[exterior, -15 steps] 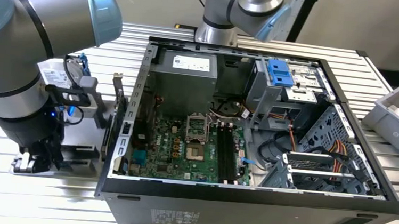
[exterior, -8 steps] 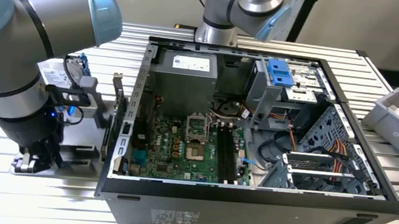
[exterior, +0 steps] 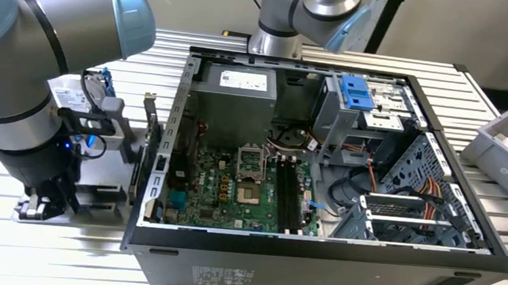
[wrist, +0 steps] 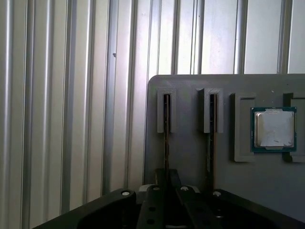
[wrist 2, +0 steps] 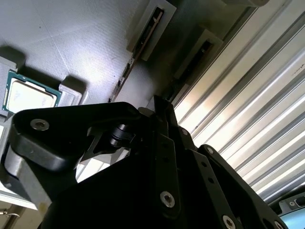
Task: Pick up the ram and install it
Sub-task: 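Pick up the ram and move it above insertion slot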
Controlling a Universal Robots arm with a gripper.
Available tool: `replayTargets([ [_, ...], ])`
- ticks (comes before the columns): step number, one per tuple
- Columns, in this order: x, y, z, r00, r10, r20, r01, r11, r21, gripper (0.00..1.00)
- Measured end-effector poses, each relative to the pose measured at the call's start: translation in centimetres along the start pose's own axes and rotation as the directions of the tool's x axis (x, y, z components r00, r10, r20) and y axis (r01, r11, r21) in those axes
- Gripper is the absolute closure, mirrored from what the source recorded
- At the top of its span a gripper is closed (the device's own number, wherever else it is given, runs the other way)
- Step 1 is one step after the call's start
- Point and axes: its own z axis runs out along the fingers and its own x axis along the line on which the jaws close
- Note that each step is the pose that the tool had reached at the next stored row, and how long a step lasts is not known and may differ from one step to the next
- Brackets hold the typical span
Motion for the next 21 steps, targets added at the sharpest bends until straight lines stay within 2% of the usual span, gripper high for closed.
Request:
replayTargets([
  [21, 0.00, 0.00, -0.04, 1.0000, 0.000, -0.0011, 0.000, 1.0000, -0.0001, 1.00],
])
